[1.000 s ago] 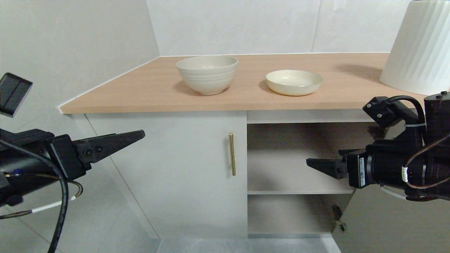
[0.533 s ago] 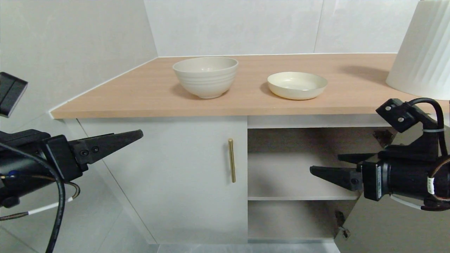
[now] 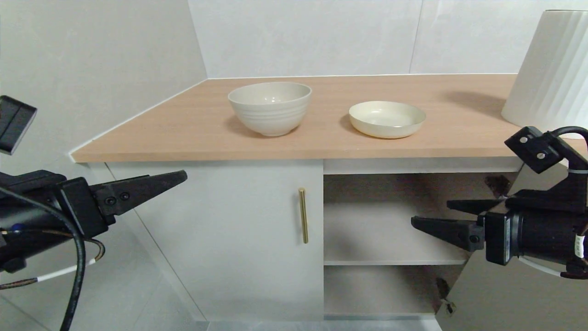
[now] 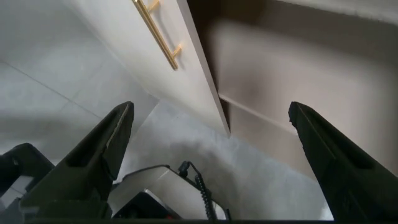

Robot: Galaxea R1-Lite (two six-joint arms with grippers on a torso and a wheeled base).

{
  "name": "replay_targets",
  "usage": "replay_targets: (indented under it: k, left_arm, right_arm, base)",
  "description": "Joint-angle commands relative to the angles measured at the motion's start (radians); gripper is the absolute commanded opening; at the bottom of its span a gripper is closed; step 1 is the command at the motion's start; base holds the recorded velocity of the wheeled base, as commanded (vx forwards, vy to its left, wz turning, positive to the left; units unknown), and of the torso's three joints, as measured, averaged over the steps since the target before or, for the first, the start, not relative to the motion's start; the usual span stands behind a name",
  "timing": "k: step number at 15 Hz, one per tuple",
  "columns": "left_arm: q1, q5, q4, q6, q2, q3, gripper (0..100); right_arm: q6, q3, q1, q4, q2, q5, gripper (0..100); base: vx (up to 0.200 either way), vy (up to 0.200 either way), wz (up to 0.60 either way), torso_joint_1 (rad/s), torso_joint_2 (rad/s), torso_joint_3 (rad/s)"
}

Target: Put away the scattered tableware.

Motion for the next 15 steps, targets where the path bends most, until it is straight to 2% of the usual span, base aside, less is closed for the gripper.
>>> replay_targets:
  k: [1, 6, 15]
  left_arm:
    - [0.0, 0.0, 0.002, -0.001, 0.004, 0.0, 100]
    - [0.0, 0.0, 0.001, -0.001, 0.005, 0.0, 100]
    - [0.0, 0.0, 0.002, -0.001, 0.03, 0.002, 100]
  right_arm:
    - [0.0, 0.003, 0.0, 0.002, 0.0, 0.0, 100]
    - [0.0, 0.011, 0.0, -0.011, 0.001, 0.0, 100]
    - [0.0, 0.011, -0.003, -0.017, 0.017, 0.0, 100]
  base:
    - [0.0, 0.0, 0.0, 0.09, -0.08, -0.286]
    - [0.0, 0.0, 0.0, 0.125, -0.49, -0.311]
    - [0.0, 0.0, 0.0, 0.184, -0.48, -0.294]
